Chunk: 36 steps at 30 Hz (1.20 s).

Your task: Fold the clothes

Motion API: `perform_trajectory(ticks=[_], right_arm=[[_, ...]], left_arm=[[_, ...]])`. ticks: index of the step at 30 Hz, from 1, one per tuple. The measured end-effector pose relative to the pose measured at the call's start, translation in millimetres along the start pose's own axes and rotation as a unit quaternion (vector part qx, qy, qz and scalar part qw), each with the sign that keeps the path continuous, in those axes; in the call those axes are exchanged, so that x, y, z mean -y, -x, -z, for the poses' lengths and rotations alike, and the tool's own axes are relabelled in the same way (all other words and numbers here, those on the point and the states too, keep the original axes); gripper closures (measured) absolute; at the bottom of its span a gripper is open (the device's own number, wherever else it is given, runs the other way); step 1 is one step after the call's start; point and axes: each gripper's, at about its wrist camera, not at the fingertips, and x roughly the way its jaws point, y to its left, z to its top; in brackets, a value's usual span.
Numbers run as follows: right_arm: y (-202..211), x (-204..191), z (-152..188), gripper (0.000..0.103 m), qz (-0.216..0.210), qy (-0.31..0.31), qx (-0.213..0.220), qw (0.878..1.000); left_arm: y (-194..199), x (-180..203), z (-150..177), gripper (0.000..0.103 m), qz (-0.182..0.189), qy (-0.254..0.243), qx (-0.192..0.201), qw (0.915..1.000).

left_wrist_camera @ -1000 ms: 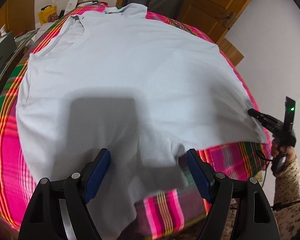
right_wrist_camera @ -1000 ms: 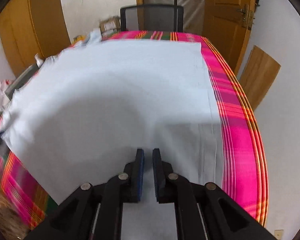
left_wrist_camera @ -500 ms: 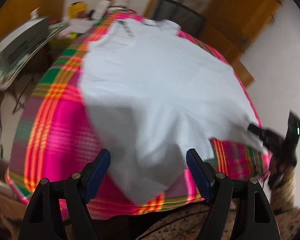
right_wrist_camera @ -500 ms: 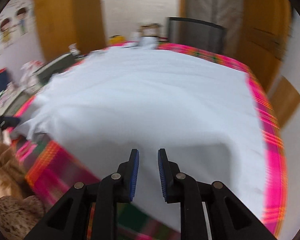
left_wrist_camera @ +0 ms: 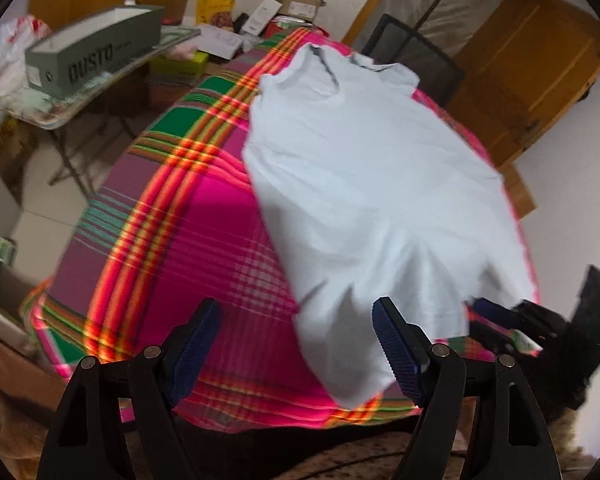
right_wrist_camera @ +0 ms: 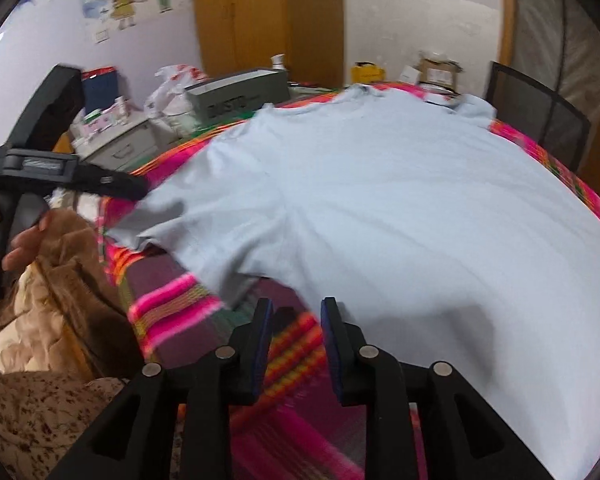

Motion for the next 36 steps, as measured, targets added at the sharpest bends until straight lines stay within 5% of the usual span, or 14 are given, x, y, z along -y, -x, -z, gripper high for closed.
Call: perform_trajectory(ticks=[11, 19, 21, 24, 25, 28, 36], right_arm=[[-16.4, -33.9, -3.6, 0.074, -0.002, 0.055, -0.002, 0.998], [-22.1, -30.4, -9.0, 0.079, 0.007, 0.024, 0.017, 1.000], [-21.0, -29.6, -7.4, 0.095, 0.006, 0.021, 0.020, 1.000], [-19.5, -29.8, -5.7, 0.099, -0.002, 0.018, 0.016, 1.000], [-19.1, -30.6, -5.0, 0.099, -0.004, 0.019, 0.015, 1.000], [-17.0, -32.7, -2.9, 0.099, -0.014, 0.024, 0.010, 1.000], [-10.9, -29.4, 3.0, 0.099, -0.017, 0.015, 0.003, 1.000]], left_arm=[[2.4, -6.9, 3.4, 0.025, 0.028, 0.019, -0.008, 0.9994], [-4.1, 10.6, 3.5, 0.026, -0.035, -0.013, 0.002, 0.9993], [-2.6, 11.3, 2.6, 0.049, -0.034, -0.014, 0.002, 0.9993], [-3.8, 14.6, 0.1, 0.088, -0.069, -0.034, -0.004, 0.9970], [-4.2, 16.1, -0.2, 0.092, -0.085, -0.044, -0.002, 0.9954], [0.4, 17.5, 3.2, 0.101, -0.093, -0.056, 0.008, 0.9941], [8.6, 2.4, 3.4, 0.102, -0.096, -0.032, 0.008, 0.9948]])
